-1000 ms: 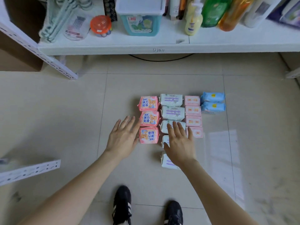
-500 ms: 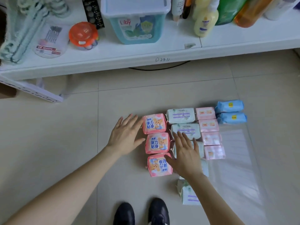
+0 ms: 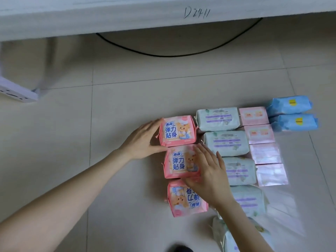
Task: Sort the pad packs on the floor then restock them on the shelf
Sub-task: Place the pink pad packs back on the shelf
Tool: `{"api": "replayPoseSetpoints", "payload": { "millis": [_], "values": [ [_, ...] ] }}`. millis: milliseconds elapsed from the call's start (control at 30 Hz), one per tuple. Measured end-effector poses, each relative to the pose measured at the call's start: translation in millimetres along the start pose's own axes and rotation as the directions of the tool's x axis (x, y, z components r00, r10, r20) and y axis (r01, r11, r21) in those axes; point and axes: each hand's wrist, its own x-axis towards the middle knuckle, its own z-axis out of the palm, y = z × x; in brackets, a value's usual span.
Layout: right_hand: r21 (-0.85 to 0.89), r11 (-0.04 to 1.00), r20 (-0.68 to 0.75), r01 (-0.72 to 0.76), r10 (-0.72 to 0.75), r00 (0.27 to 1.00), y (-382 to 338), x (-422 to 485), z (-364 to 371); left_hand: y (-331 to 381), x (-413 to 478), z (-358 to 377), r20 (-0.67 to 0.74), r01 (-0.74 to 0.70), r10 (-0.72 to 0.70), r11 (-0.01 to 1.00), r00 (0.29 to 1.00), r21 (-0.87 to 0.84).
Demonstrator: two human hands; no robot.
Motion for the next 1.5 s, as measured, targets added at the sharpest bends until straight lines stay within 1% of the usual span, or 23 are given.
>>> {"api": "replayPoseSetpoints", "payload": {
  "millis": [167,367,467,600,700,800,900,1000,1100,1167,1333,1500],
  "values": [
    [-0.002,1.0,-0.048,0.003,-0.003,0.999,6.0,3.9,6.2,-9.8,17.2,1.3,-0.04,-0.04,0.039,0.999,0.998,-0.019],
    [-0.05,0.998,-0.034,0.04,-0.042,0.999,10.7,18.9,8.2,-13.6,43.0,-11.5,-0.052,-0.084,0.085,0.996,0.995,0.012],
    [-0.087,0.994,-0.035,0.059,-0.063,0.997,12.3,21.6,8.8,-11.0,55.1,-15.1,-0.005,-0.117,0.117,0.991,0.993,0.057],
    [-0.09,0.992,-0.057,0.086,-0.091,0.994,13.1,22.5,6.3,-4.9,70.6,-17.3,0.06,-0.208,0.2,0.966,0.978,0.155],
    [-0.1,0.99,-0.056,0.104,-0.11,0.992,11.5,25.4,5.9,-2.9,79.0,-21.3,0.039,-0.202,0.198,0.957,0.979,0.207],
    [-0.099,0.988,-0.035,0.121,-0.125,0.992,8.9,29.8,5.2,-5.1,84.2,-26.4,-0.005,-0.183,0.189,0.959,0.982,0.218],
    [-0.116,0.982,0.012,0.152,-0.151,0.988,5.8,35.7,6.1,-8.2,86.1,-28.9,-0.021,-0.177,0.184,0.965,0.983,0.194],
    [-0.086,0.982,0.063,0.166,-0.161,0.985,1.3,40.3,8.7,-7.0,86.0,-28.0,-0.018,-0.172,0.177,0.971,0.984,0.168],
    [-0.022,0.986,0.096,0.163,-0.161,0.982,-2.0,42.7,10.2,-3.4,86.8,-25.3,-0.085,-0.174,0.181,0.981,0.98,0.084],
    [0.037,0.988,0.112,0.149,-0.152,0.982,-3.4,43.5,10.4,-2.7,86.6,-25.3,-0.13,-0.156,0.159,0.987,0.979,0.035],
    [0.238,0.965,0.102,0.105,-0.133,0.986,-5.6,45.3,9.3,-10.8,80.7,-31.3,-0.177,-0.076,0.061,0.994,0.982,-0.08],
    [0.333,0.939,0.082,0.08,-0.113,0.99,-15.7,48.5,-3.2,-21.3,64.3,-41.4,-0.247,0.038,-0.09,0.978,0.965,-0.205]
  ]
}}
